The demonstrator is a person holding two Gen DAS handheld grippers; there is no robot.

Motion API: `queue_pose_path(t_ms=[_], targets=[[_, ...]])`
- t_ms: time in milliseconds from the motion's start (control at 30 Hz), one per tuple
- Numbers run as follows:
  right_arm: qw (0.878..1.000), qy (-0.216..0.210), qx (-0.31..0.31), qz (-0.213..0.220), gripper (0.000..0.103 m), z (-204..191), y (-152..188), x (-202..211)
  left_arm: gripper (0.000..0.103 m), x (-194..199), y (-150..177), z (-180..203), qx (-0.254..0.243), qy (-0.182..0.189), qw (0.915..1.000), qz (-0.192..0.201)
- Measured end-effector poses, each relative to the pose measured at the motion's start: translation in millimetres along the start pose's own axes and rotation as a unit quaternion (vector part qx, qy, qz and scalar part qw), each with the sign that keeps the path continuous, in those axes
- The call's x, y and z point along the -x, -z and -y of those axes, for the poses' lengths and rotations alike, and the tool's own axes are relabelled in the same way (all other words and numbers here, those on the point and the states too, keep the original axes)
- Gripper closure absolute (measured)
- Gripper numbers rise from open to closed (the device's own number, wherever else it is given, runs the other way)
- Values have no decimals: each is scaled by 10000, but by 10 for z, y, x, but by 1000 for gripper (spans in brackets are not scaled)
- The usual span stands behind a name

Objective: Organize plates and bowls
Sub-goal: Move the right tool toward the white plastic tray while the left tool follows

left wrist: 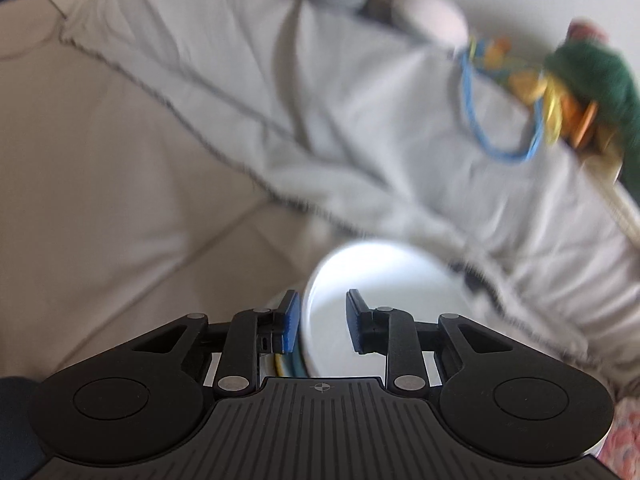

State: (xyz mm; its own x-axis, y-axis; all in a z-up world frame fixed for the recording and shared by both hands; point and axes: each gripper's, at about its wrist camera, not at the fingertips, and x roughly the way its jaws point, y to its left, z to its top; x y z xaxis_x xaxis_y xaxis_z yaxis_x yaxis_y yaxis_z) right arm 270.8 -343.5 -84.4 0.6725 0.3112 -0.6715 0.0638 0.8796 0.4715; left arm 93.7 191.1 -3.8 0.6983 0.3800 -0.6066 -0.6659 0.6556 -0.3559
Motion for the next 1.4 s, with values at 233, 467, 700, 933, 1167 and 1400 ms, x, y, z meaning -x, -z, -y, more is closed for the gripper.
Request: queue_pose_path(t_ms=[233,467,700,933,1167,1400], targets=[[9989,175,-418,-153,52,137,-29,-92,74,180,470,1008,-1459,1833,9699,-669],[9973,258,-480,485,51,179,21,122,74,-351,1689,2407,-2839,3089,8718,-2528],[9935,452,-1031,-171,45,360,-43,-155,75,-686,2296,2889,-3136,3020,8473,-3041],[9922,-345,-824,-870,34,307,-15,-334,78,-641,2251,2688,-3468,2696,8581,-2659],[9796,-1297,-4,-1536,34,-129,273,-364,79,-397,1899,1900,-3384,2273,8754,-2598],[9692,-1512,1223,-1513,35,-842,824,-167,79,-352,1690,1267,-3120,1463,9044,-2517]])
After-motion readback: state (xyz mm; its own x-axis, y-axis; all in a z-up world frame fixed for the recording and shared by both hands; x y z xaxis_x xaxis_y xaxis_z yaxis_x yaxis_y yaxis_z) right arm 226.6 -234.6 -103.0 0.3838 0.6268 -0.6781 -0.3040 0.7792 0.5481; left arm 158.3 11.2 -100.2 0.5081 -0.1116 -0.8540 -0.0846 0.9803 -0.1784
